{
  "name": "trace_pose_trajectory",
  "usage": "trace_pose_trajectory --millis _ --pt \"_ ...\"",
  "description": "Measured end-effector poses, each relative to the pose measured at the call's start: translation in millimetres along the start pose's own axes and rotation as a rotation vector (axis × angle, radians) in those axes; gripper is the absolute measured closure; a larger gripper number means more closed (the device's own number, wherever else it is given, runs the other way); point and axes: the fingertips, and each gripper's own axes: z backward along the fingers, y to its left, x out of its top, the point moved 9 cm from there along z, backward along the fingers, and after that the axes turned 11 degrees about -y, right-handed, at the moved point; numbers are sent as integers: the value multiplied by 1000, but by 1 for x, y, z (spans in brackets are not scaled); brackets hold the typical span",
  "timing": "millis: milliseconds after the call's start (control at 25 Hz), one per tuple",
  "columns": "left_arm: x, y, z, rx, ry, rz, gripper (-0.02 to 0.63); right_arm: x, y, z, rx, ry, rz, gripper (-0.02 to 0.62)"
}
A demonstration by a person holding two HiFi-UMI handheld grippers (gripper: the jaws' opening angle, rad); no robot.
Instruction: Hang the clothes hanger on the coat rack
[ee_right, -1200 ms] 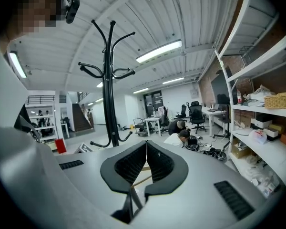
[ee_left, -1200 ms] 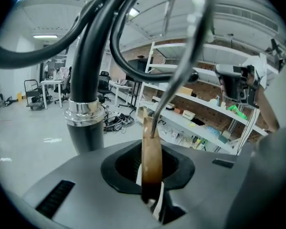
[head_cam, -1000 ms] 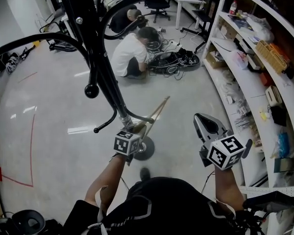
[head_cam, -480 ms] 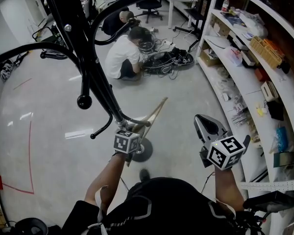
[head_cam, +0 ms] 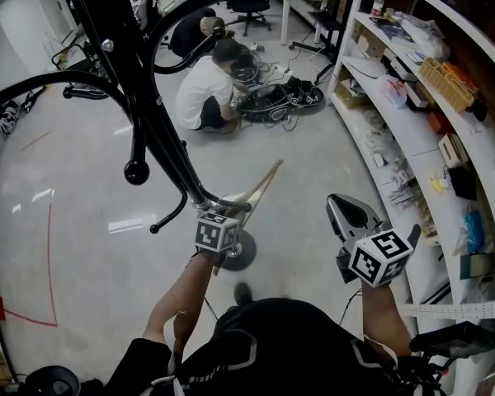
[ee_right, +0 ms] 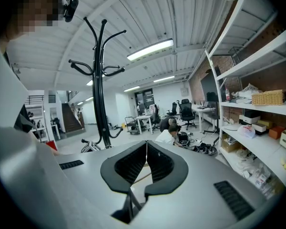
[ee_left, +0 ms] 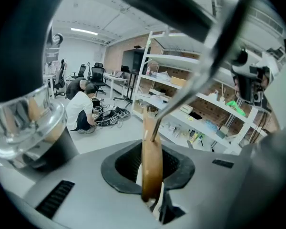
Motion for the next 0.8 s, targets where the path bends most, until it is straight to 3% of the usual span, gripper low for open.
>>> trace_pose_trajectory --millis 520,800 --pt "-7 1 -1 -18 -26 -8 557 -1 -1 2 19 -4 -3 588" --pt "-12 -1 7 11 -88 -68 554 2 7 1 61 3 11 588"
